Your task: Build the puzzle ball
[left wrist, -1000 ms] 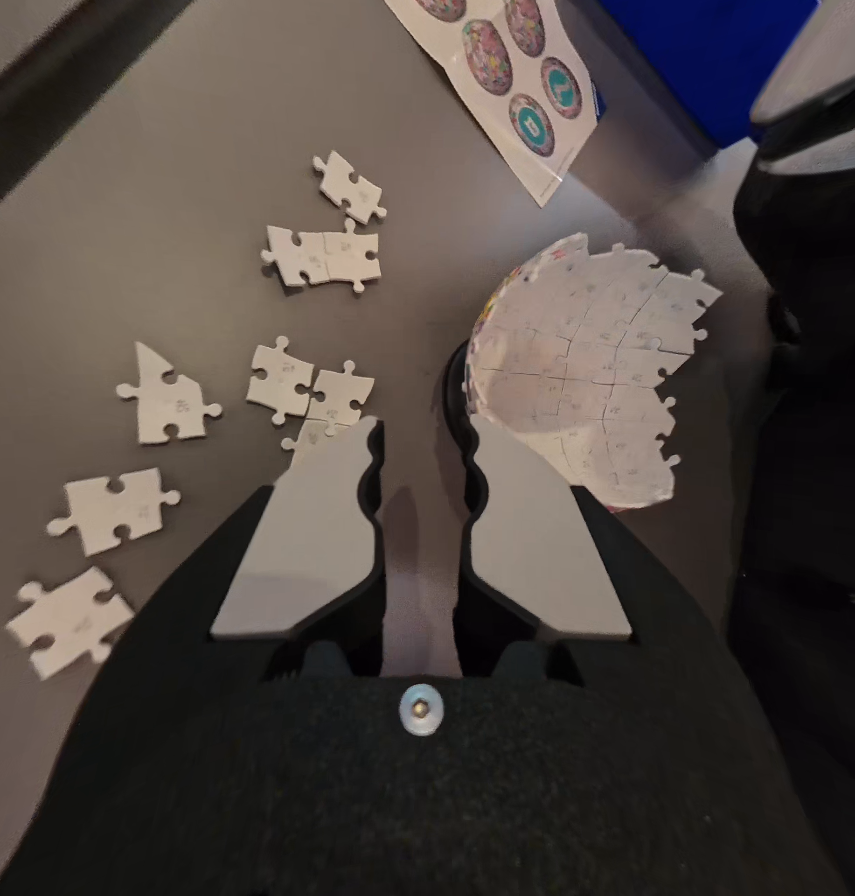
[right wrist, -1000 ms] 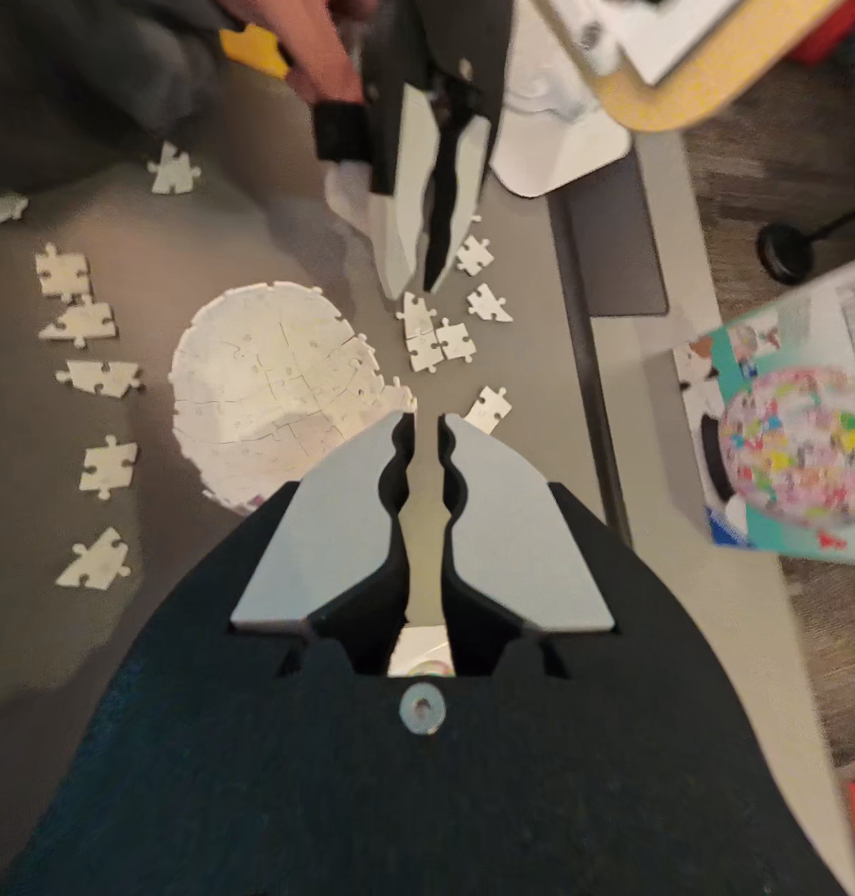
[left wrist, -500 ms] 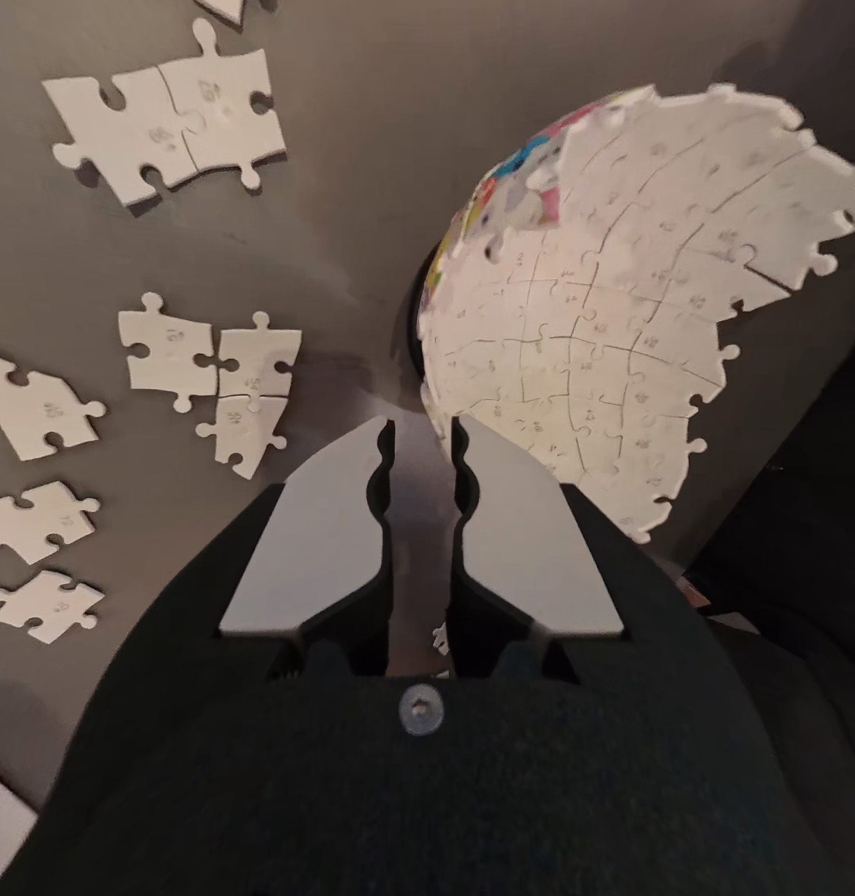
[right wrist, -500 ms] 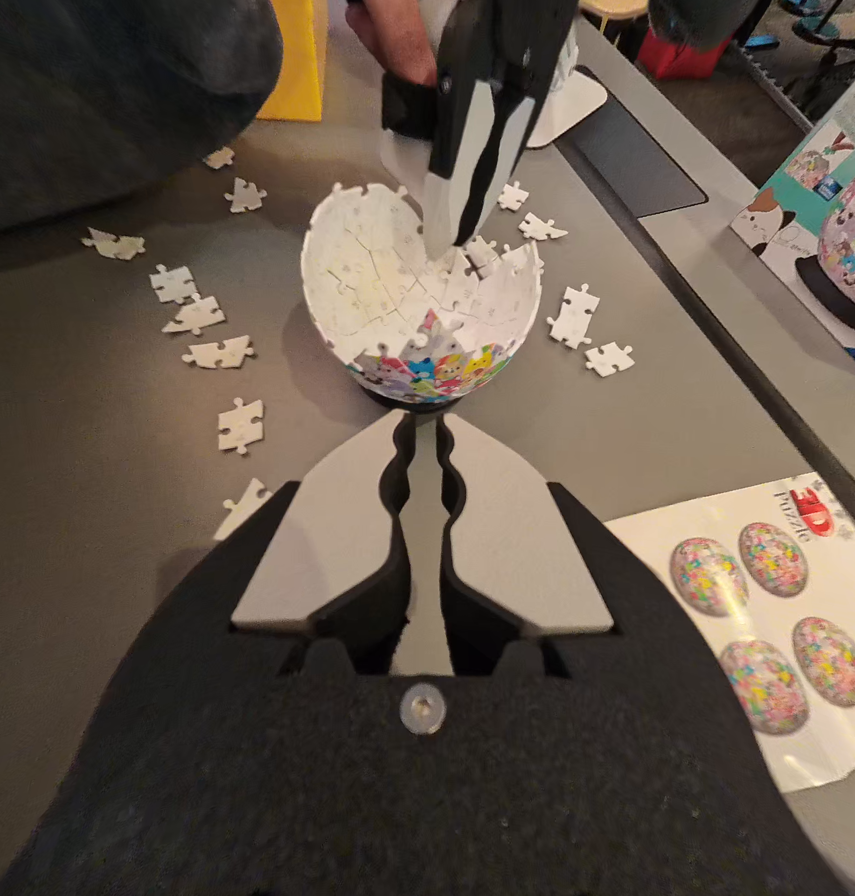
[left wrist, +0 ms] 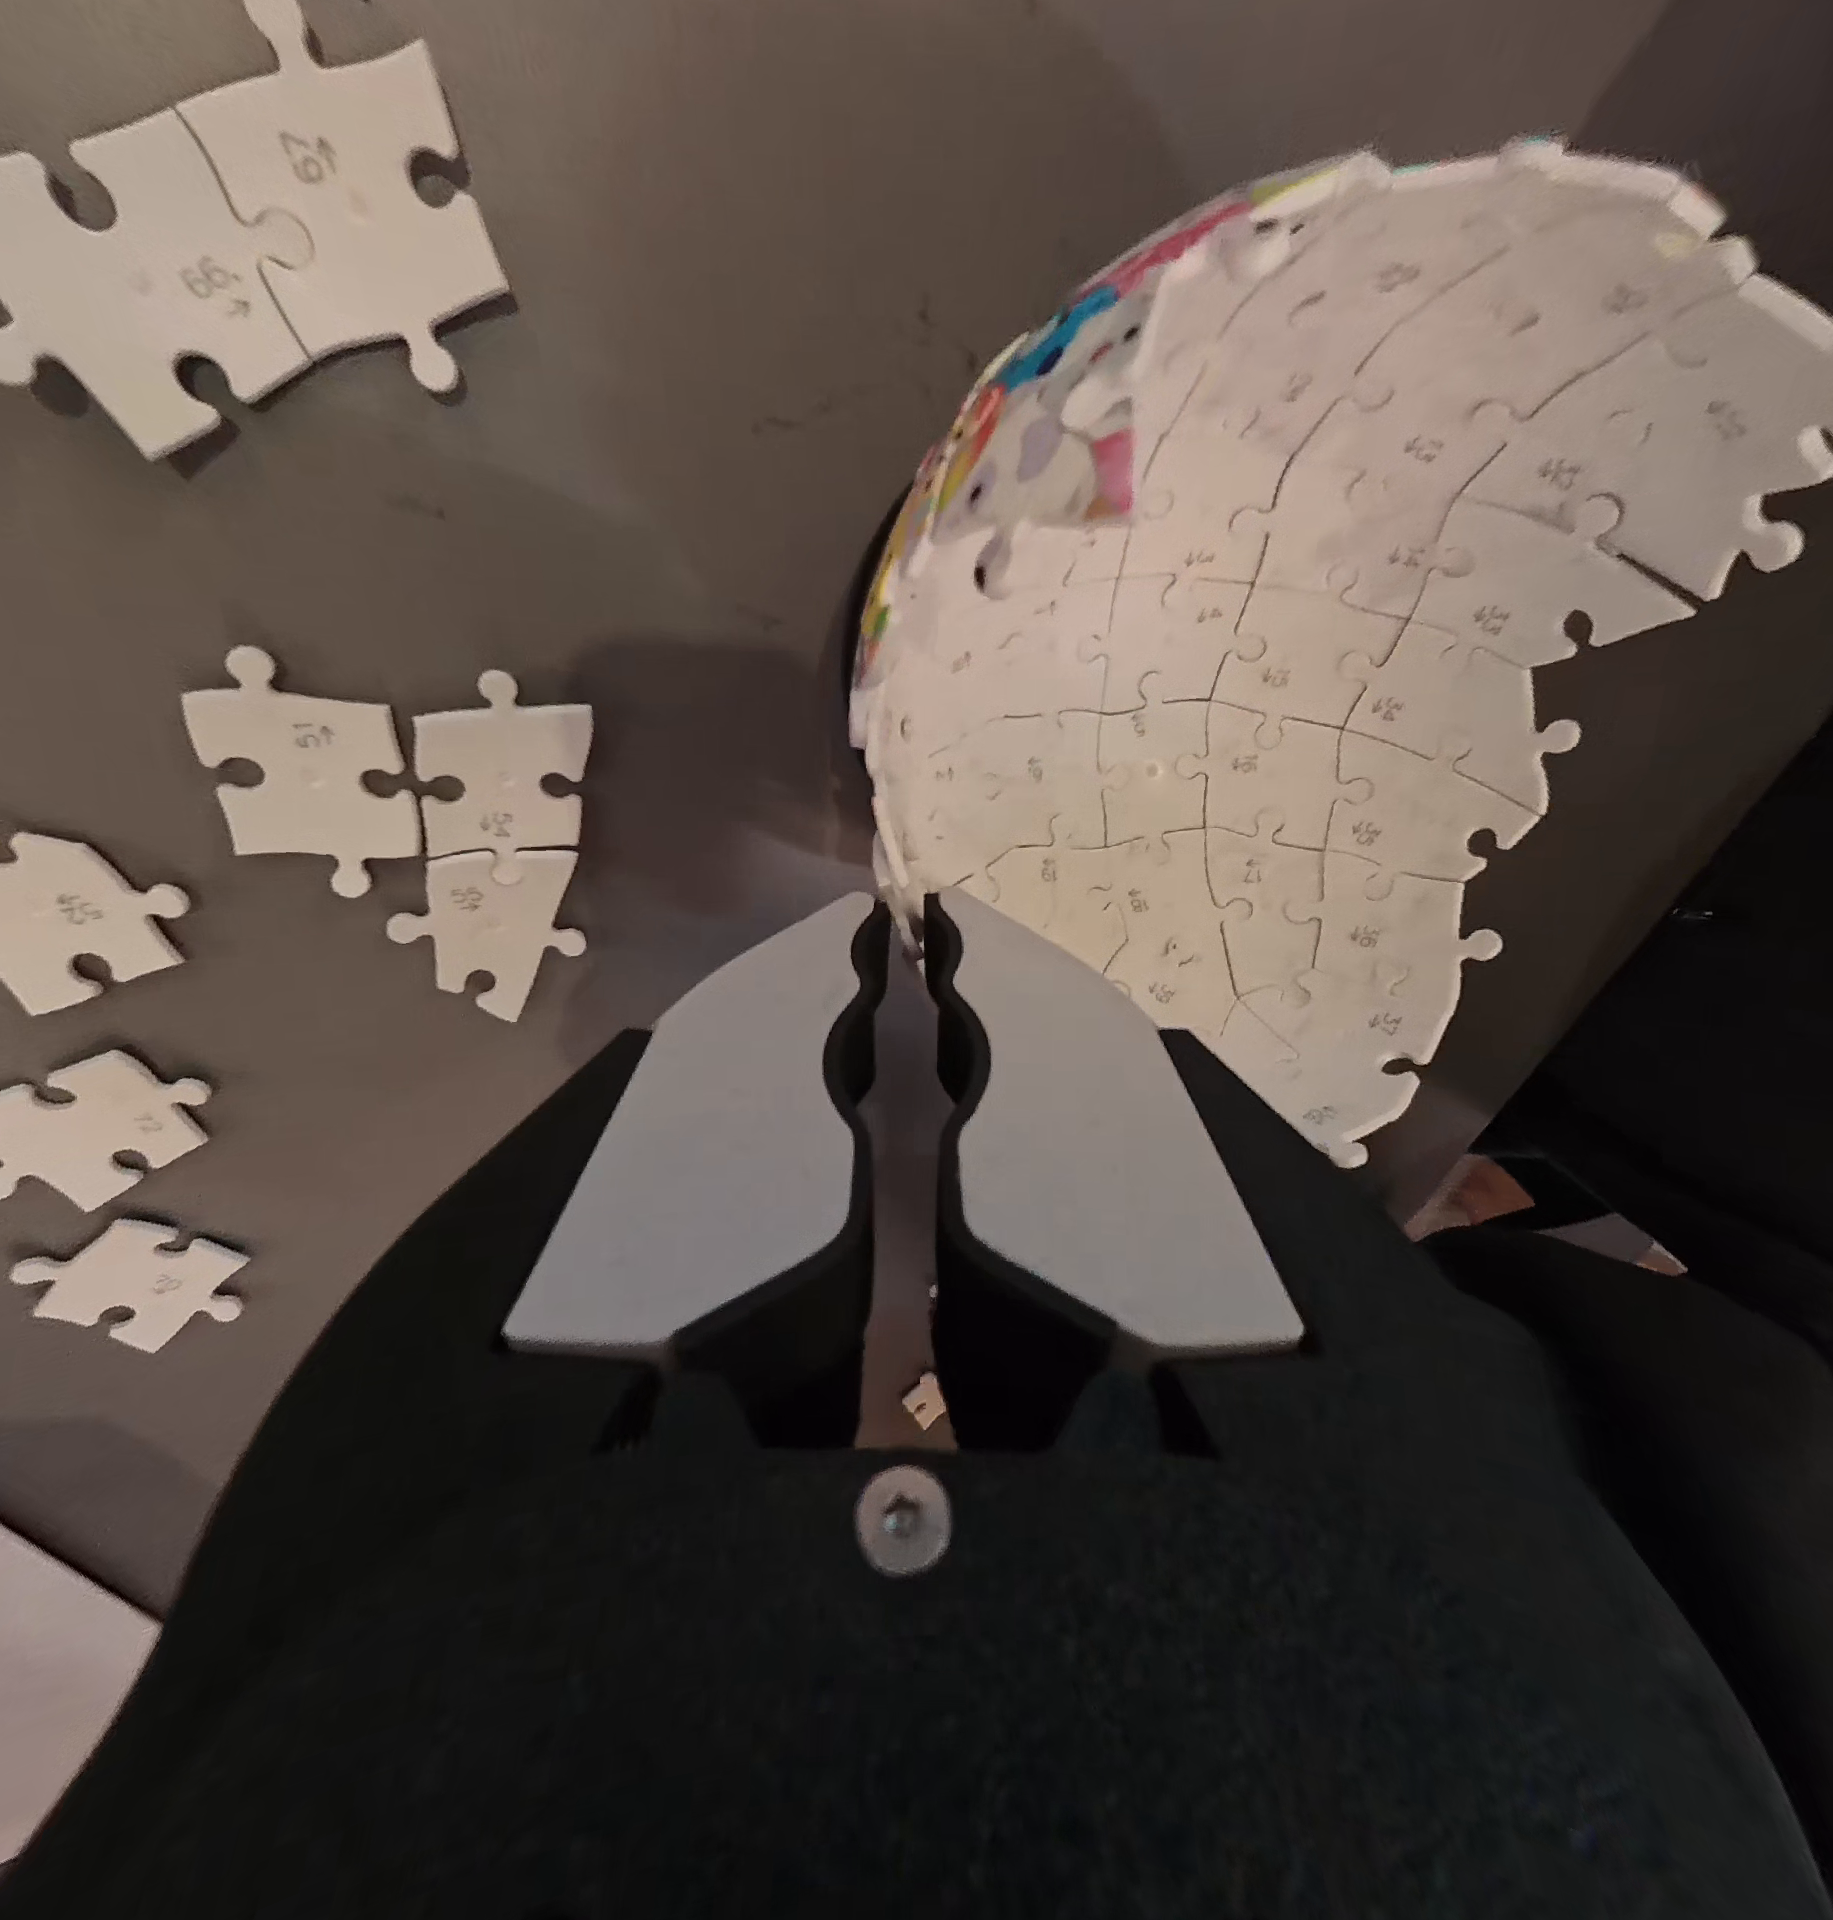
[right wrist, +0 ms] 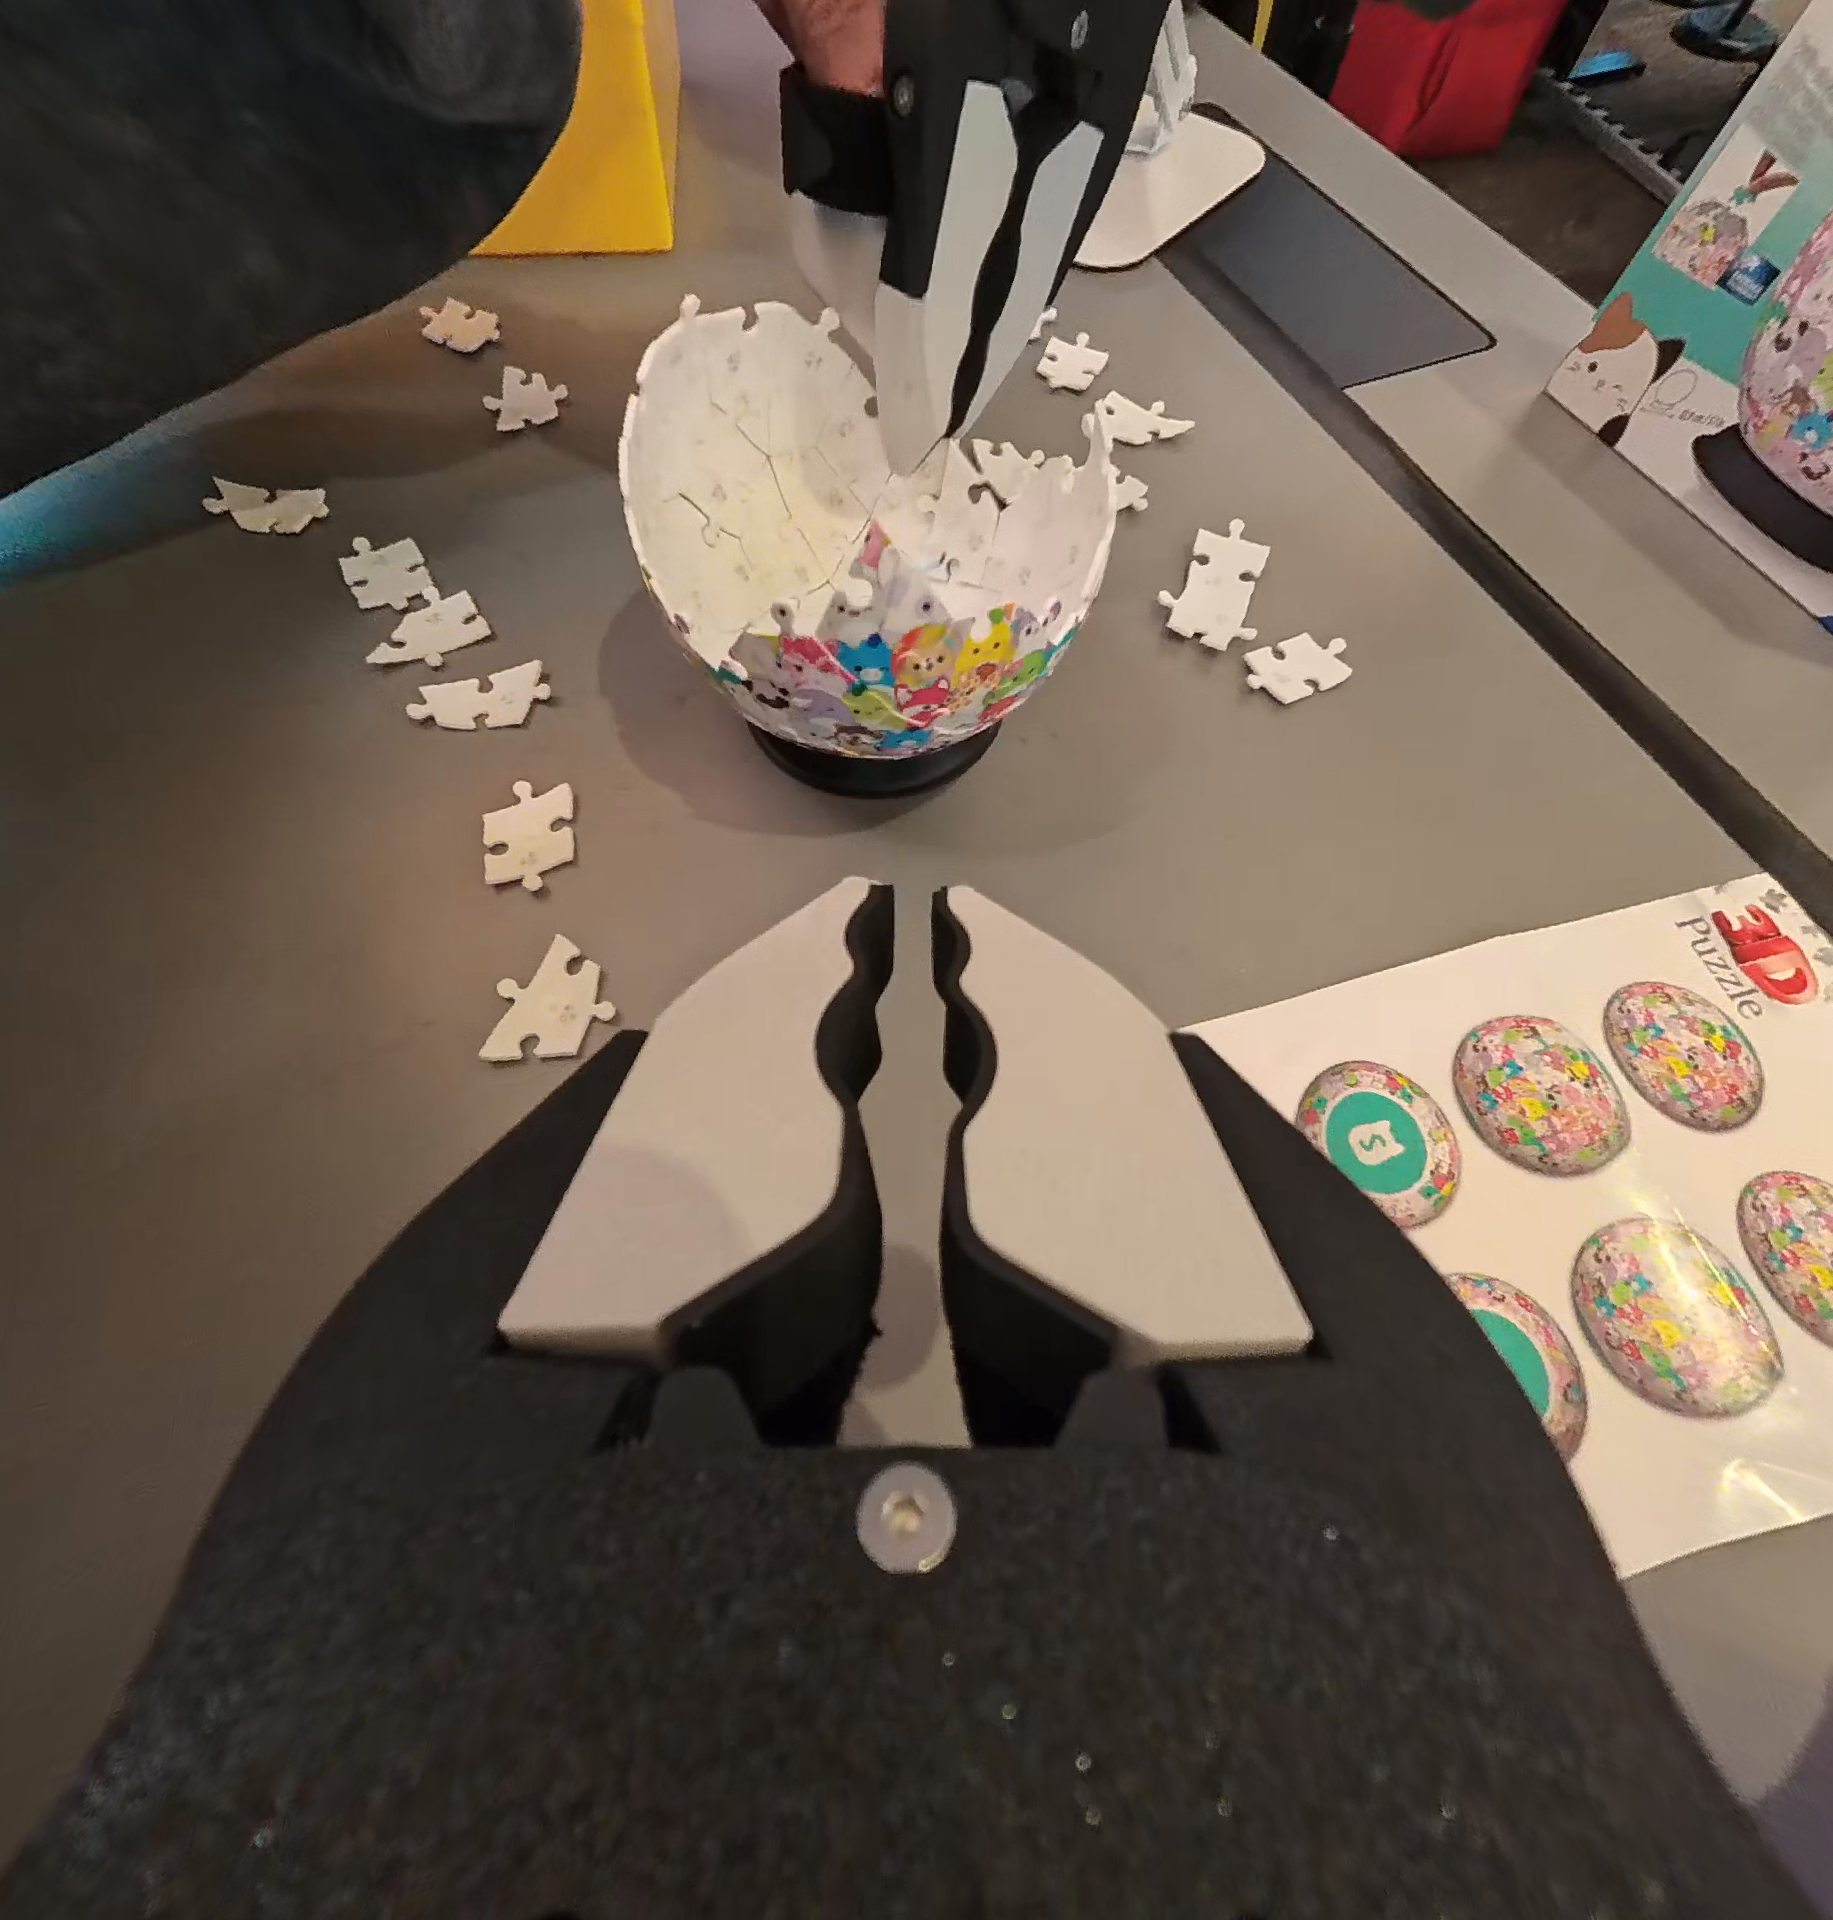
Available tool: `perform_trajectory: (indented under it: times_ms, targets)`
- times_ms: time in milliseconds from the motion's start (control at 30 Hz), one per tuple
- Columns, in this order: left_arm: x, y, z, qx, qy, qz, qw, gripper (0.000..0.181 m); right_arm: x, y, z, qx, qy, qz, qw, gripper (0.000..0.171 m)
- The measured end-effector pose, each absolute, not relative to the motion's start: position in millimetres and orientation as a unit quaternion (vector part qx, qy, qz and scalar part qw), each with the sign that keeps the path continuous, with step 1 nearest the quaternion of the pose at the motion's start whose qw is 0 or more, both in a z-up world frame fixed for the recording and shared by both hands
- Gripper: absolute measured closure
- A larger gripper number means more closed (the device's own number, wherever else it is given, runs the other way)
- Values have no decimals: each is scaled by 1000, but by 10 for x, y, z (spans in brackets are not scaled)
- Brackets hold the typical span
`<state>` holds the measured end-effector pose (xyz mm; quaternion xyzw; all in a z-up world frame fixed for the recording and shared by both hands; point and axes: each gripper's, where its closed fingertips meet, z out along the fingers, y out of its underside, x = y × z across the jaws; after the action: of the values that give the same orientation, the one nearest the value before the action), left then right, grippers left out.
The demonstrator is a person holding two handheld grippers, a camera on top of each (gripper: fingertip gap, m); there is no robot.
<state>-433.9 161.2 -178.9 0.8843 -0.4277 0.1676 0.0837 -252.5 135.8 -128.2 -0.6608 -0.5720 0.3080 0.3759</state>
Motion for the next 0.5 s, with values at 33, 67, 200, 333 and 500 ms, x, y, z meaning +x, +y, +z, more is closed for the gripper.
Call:
perform_trajectory:
  times_ms: [33,67,200,333,500]
  targets:
    - [-4336,1614,-1780,884,-429,167,85,176,-2518,1357,-1281,-661,-571,308,376,164]
    - [-4326,1622,-1767,883,-429,167,85,173,-2510,1359,-1283,-662,-571,307,376,164]
    - [-4274,1728,-1706,884,-430,166,78,158,-2494,1351,-1286,-663,-571,303,378,164]
    - [-4273,1745,-1738,877,-445,155,91,159,-2481,1315,-1282,-662,-571,302,380,164]
    - [-4306,1728,-1828,874,-452,142,108,163,-2524,1306,-1301,-660,-570,307,382,164]
